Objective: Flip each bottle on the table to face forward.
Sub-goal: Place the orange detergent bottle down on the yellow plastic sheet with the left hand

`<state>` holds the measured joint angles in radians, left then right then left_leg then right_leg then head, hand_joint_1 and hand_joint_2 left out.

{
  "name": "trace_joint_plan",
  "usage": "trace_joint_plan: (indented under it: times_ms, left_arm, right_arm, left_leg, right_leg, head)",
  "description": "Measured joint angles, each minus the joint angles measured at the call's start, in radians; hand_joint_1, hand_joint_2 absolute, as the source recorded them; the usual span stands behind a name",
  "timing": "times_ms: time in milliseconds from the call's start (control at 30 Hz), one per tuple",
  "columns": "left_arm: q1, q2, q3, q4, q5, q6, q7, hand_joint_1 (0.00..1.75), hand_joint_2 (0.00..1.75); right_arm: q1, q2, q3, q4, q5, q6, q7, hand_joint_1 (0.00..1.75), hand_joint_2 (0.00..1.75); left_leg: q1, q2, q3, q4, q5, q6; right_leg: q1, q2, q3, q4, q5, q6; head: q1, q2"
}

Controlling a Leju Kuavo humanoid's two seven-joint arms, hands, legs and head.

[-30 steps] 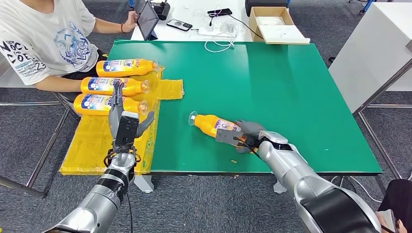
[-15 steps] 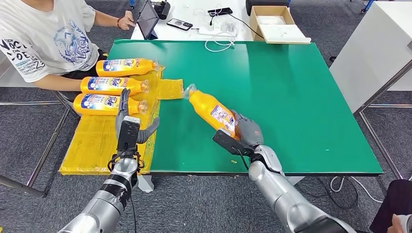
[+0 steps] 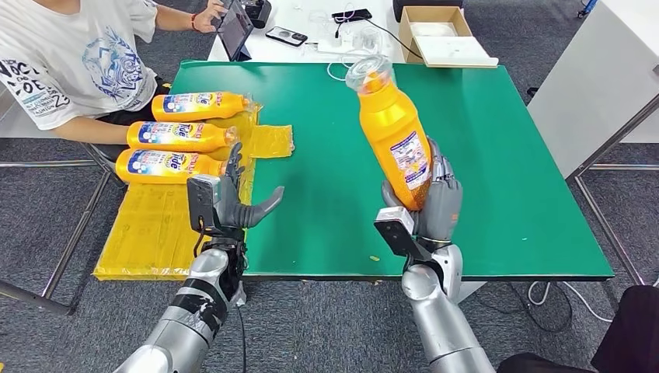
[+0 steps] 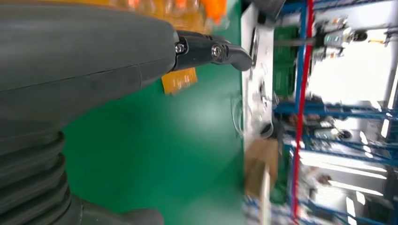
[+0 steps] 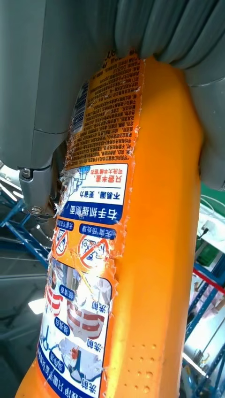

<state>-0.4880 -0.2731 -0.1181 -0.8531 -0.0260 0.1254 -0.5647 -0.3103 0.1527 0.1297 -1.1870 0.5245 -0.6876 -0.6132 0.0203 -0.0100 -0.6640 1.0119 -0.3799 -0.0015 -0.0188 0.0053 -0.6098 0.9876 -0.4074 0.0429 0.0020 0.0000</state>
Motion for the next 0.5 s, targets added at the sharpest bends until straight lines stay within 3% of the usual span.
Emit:
trace_joint_plan:
  times_ms: [167, 367, 500]
  left_arm:
    - [0.020, -0.001, -0.035, -0.063, 0.096, -0.189, 0.051, 0.00, 1.75]
    - [0.044, 0.000, -0.078, -0.128, 0.183, -0.323, 0.082, 0.00, 1.75]
    - [0.059, 0.001, -0.110, -0.159, 0.209, -0.365, 0.087, 0.00, 1.75]
  right_arm:
    - [0.015, 0.000, -0.001, -0.002, -0.005, 0.023, -0.034, 1.75, 1.75]
    - [0.025, 0.001, 0.023, 0.020, -0.004, 0.079, -0.059, 1.75, 1.75]
    - [0.030, 0.008, 0.045, 0.053, -0.008, 0.098, -0.071, 1.75, 1.75]
  left_leg:
    - [0.000, 0.000, 0.000, 0.000, 0.000, 0.000]
    - [0.000, 0.000, -0.001, 0.000, 0.000, 0.000]
    - [0.000, 0.000, -0.001, 0.000, 0.000, 0.000]
  right_leg:
    - [0.000, 0.000, 0.000, 0.000, 0.000, 0.000]
    - [0.000, 0.000, 0.000, 0.000, 0.000, 0.000]
    - [0.000, 0.000, 0.000, 0.000, 0.000, 0.000]
  head:
    - [0.000, 0.000]
    - [0.000, 0.000]
    - [0.000, 0.000]
